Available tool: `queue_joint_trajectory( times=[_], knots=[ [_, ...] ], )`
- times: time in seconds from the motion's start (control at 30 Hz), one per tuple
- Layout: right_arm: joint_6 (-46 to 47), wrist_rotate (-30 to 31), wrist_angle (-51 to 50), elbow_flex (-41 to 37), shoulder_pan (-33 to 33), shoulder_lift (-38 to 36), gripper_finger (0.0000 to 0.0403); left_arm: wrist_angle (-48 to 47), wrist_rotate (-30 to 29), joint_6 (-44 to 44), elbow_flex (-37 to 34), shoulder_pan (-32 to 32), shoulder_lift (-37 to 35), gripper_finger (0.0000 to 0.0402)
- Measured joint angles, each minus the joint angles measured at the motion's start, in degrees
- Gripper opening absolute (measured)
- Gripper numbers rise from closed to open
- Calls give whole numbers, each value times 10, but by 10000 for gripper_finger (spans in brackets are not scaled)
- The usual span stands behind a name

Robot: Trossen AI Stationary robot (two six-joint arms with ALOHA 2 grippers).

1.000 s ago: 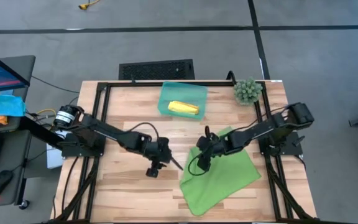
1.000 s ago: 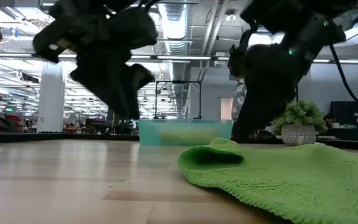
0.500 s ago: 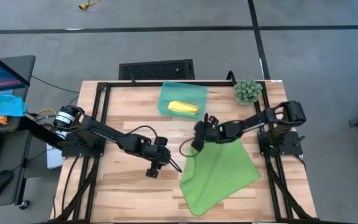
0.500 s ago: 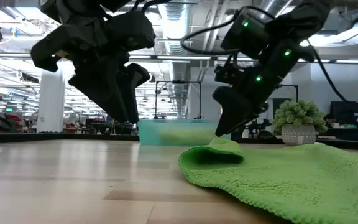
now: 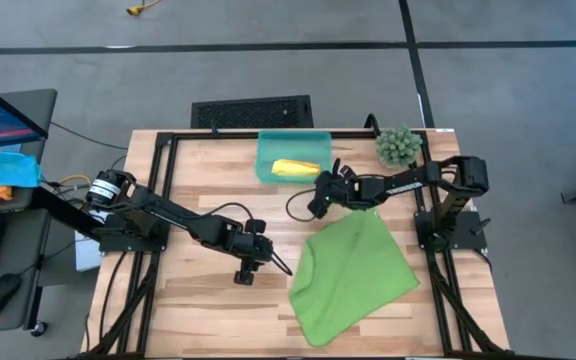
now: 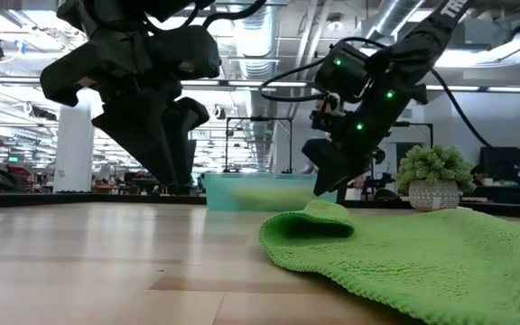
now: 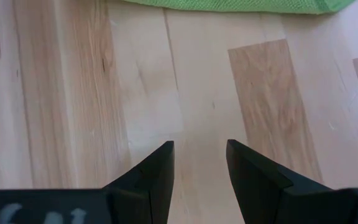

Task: Roll microfiber towels into tight, uniform cylinder then place into a basket
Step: Adjust the blue bin, then fold the green microfiber towel

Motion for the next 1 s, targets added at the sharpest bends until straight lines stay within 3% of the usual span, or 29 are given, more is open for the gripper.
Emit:
queue_joint_trajectory(
  times=[0.2,0.33,0.53,0.67,1.0],
  knots=[
    [-9,-9,27,0,-32,0,220,1,-4,-24,0,0,0,139],
    [-30,-26,29,0,-29,0,220,11,-41,-38,0,0,0,139],
    [-45,-27,11,1,24,-5,220,52,-75,-44,0,-1,0,139],
    [-44,-17,-75,26,57,-38,220,103,-76,-21,0,-11,0,139],
    [97,-11,-224,43,186,-149,220,134,-77,31,0,-30,0,139]
  ],
)
